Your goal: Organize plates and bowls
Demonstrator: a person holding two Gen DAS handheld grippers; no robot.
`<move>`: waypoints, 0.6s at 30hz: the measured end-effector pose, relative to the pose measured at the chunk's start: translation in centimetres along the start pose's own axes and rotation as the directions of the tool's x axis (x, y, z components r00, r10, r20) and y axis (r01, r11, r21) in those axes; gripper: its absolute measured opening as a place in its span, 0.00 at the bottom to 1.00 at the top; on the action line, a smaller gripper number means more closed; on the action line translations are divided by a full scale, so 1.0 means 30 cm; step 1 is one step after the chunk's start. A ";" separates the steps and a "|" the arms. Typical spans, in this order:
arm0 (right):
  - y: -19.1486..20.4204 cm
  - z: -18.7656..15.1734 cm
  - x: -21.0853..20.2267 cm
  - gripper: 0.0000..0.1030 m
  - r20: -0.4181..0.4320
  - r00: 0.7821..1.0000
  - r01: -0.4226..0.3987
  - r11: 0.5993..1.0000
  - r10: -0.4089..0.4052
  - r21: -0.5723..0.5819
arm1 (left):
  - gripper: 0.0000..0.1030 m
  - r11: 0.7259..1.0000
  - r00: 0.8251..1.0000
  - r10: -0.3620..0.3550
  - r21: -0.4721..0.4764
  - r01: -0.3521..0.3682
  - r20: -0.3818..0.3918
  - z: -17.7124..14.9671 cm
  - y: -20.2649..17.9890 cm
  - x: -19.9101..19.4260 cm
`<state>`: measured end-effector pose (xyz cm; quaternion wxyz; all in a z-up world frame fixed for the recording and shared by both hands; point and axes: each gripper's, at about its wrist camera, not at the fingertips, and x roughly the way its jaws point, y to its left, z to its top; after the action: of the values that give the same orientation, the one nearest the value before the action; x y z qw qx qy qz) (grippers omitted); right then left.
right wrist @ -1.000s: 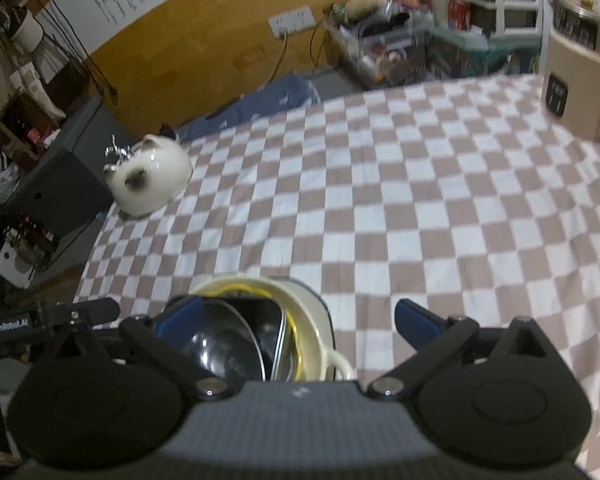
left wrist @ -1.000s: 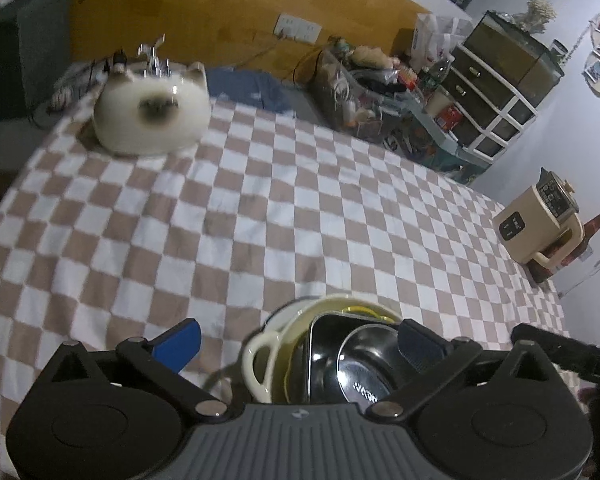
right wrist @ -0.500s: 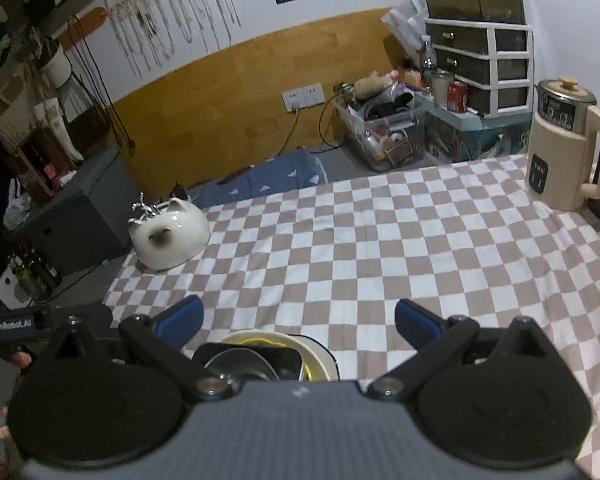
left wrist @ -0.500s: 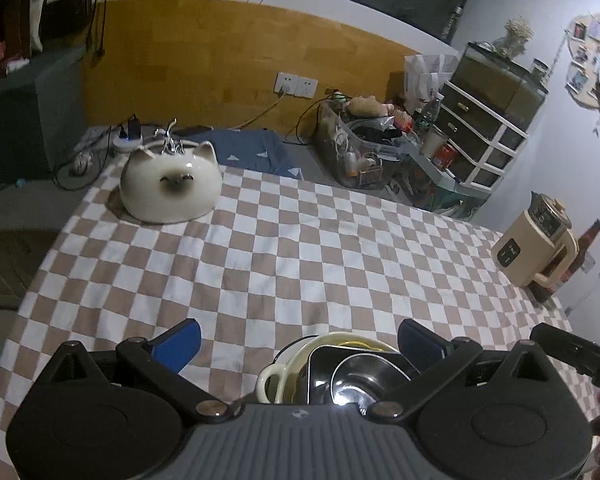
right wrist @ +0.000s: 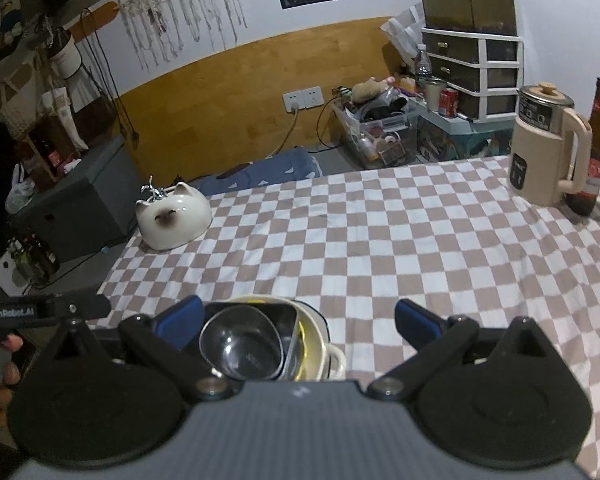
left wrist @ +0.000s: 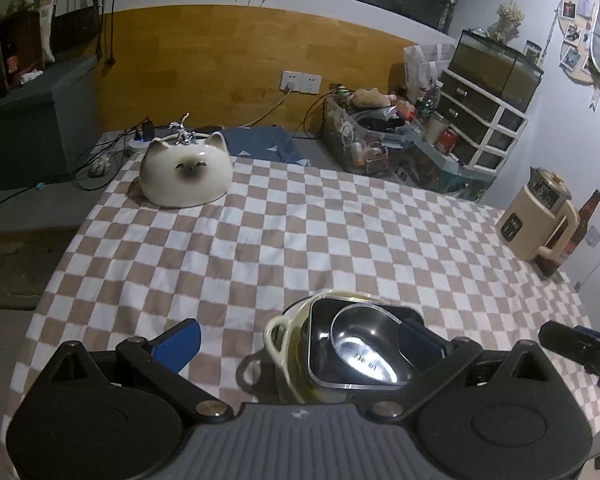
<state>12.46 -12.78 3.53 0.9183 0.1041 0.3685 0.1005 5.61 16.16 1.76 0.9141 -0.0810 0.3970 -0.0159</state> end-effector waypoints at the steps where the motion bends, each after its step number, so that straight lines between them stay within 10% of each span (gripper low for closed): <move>1: -0.003 -0.005 -0.006 0.99 -0.002 1.000 -0.001 1.000 0.001 0.002 | 1.00 1.000 1.000 0.002 0.000 -0.002 0.000 -0.008 -0.002 -0.010; 18: 0.014 -0.101 -0.103 0.99 -0.007 0.999 0.034 0.999 -0.034 -0.010 | 1.00 0.997 1.000 0.022 0.074 -0.022 -0.003 -0.173 -0.044 -0.137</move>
<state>8.11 -12.83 3.53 0.9191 0.0927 0.3730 0.0871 -0.93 14.54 1.45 0.9159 -0.0429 0.3987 -0.0206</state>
